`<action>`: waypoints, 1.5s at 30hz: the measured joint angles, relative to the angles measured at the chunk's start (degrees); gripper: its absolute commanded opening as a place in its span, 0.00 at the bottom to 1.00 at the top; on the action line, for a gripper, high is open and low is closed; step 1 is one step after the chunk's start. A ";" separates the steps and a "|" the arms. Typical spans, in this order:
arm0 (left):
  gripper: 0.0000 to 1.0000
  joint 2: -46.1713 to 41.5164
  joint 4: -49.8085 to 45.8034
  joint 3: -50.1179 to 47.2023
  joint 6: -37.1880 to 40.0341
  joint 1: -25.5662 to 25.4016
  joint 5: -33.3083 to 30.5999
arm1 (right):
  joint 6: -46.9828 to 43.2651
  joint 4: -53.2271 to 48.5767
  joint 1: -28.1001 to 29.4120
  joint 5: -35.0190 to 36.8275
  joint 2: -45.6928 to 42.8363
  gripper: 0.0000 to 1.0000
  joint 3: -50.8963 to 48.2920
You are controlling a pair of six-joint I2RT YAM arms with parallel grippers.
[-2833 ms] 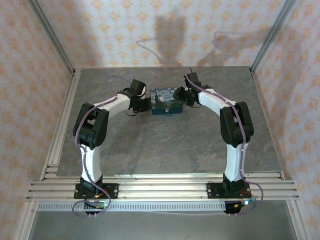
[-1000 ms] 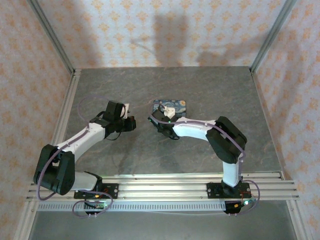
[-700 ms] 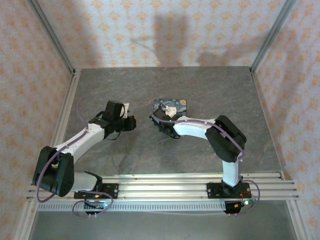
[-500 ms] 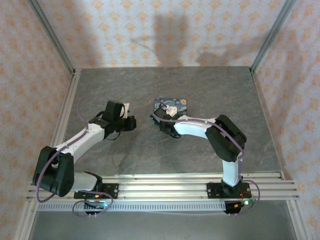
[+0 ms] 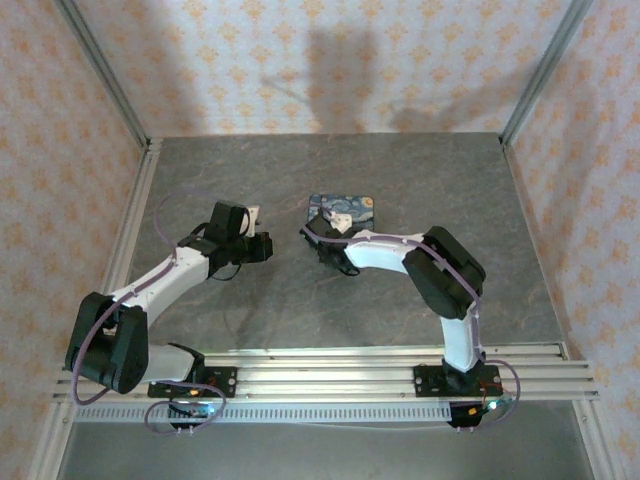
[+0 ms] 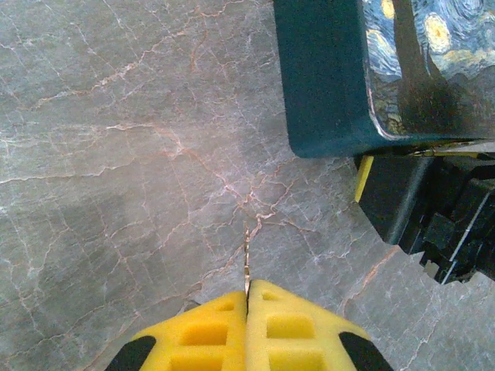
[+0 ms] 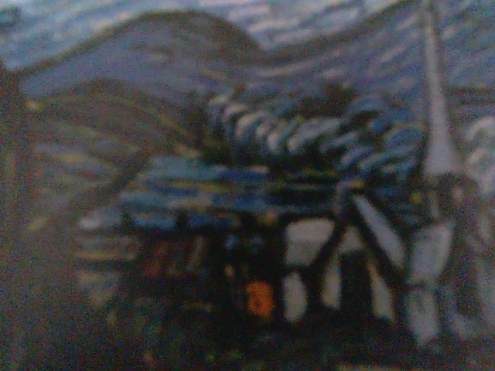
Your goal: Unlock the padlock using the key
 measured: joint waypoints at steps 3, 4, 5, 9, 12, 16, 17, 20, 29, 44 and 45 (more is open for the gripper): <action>0.00 -0.50 0.00 0.00 0.35 0.00 0.04 | -0.35 0.20 -0.11 -0.28 0.09 0.16 0.35; 0.00 -0.76 0.00 0.00 0.39 0.00 0.17 | -0.50 0.11 -0.13 -0.37 0.09 0.13 0.35; 0.00 -1.07 0.00 -0.07 0.42 0.00 0.20 | -0.79 -0.09 -0.15 -0.39 0.09 0.11 0.42; 0.00 -2.03 0.02 -0.50 0.87 0.00 0.50 | -0.96 -1.42 -0.39 -0.83 0.09 0.06 1.07; 0.00 -2.19 0.02 -0.87 1.03 0.00 1.22 | -1.11 -3.37 -0.74 -1.09 0.09 0.04 2.03; 0.00 -2.23 0.02 -1.40 1.25 -0.15 1.95 | -1.11 -6.34 -1.27 -2.86 -0.13 0.02 3.41; 0.00 -2.23 0.04 -1.60 1.44 -0.39 2.03 | -0.87 -6.95 -1.44 -3.69 -0.39 0.01 3.69; 0.00 -2.95 0.94 -2.82 2.38 -1.86 3.06 | 0.20 -7.93 -1.88 -7.10 -2.05 0.00 3.74; 0.00 -9.51 7.45 -9.40 4.90 -4.52 6.47 | 2.75 -12.28 -3.39 -16.24 -8.20 0.00 6.23; 0.00 -6.62 19.98 -12.98 7.30 -8.96 11.13 | 8.44 -15.21 -7.28 -27.32 -9.73 0.00 6.45; 0.00 -6.16 20.46 -12.98 7.41 -9.51 11.52 | 8.81 -15.26 -7.61 -27.93 -9.92 0.00 6.43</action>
